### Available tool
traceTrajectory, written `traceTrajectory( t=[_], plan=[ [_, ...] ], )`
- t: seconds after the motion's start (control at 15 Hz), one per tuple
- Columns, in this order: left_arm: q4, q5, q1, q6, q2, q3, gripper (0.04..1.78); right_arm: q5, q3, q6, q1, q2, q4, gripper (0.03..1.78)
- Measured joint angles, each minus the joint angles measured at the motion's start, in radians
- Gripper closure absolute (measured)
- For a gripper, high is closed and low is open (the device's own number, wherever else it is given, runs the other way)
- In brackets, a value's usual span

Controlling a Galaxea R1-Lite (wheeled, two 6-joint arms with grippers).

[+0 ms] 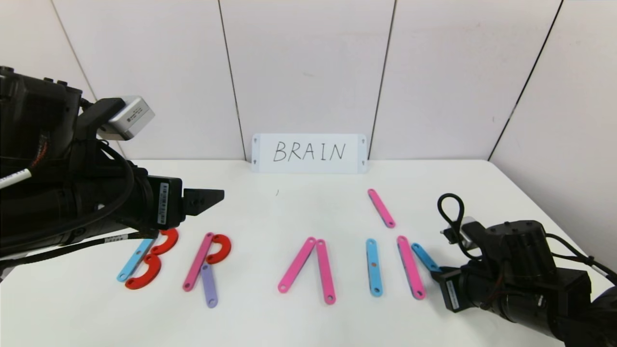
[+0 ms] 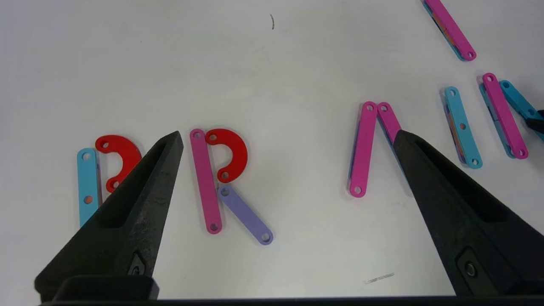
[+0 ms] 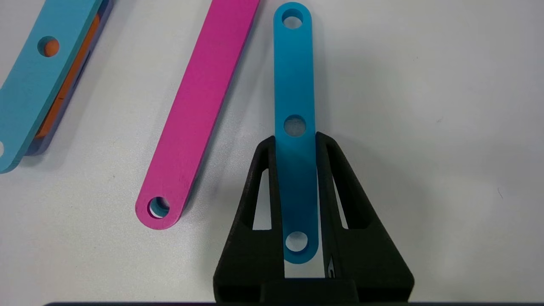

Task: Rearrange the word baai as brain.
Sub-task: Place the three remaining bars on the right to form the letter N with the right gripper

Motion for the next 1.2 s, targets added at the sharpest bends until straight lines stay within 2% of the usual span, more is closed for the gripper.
traceTrajectory(
  t=[0.53, 0.73, 0.93, 1.2],
  plan=[
    [0.0, 0.0, 0.0, 0.0, -0.001, 0.0, 0.09, -0.005, -0.01, -0.001, 0.001, 0.028, -0.023, 1.54],
    [0.0, 0.0, 0.0, 0.0, -0.001, 0.0, 0.09, -0.01, -0.011, -0.006, -0.009, 0.03, -0.027, 1.45],
    [0.0, 0.0, 0.0, 0.0, -0.001, 0.0, 0.09, -0.012, -0.009, -0.015, -0.01, 0.028, -0.027, 1.14],
    [0.0, 0.0, 0.0, 0.0, -0.001, 0.0, 0.09, -0.016, -0.008, -0.023, -0.008, 0.02, -0.029, 0.46]
  ],
)
